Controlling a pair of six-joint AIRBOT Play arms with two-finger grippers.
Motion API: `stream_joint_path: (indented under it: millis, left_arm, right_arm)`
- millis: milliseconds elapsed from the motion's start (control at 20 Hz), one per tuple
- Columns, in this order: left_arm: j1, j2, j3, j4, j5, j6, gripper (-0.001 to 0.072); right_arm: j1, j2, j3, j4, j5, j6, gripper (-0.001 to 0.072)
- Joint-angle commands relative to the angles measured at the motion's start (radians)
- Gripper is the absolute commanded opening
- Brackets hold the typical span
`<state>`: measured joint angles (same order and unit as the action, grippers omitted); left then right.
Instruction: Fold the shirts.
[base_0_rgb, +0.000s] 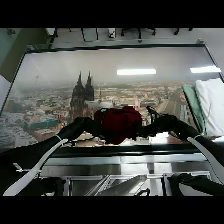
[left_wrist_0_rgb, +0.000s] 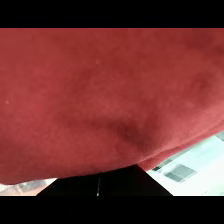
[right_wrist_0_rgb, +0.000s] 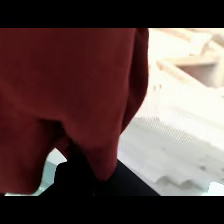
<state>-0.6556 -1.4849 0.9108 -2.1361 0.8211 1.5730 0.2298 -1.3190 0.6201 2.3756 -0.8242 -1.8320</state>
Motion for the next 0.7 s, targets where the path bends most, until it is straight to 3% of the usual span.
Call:
stream_joint_path:
  millis: [0,150,300,450,650]
  left_arm:
    - [0.013,0.084,0.013,-0.005,-0.001,0.000,0.0016]
    - [0.117,0.325,0.090,-0.005,0.058,-0.005,0.0016]
    - [0.309,0.650,0.278,-0.002,0.010,-0.116,0.0016]
    - [0.523,0.867,0.483,-0.003,-0.088,-0.126,0.0016]
    - [0.742,0.951,0.737,-0.006,0.022,-0.125,0.0016]
  right_arm:
    - [-0.019,0.053,0.018,-0.008,-0.051,-0.017,0.0018]
    - [-0.139,0.229,0.152,-0.015,-0.235,-0.016,0.0018]
    - [-0.303,0.461,0.481,0.037,-0.425,-0.017,0.0017]
    - [-0.402,0.578,0.927,0.034,-0.422,-0.049,0.0017]
    - [-0.422,0.570,1.338,0.026,-0.377,-0.054,0.0018]
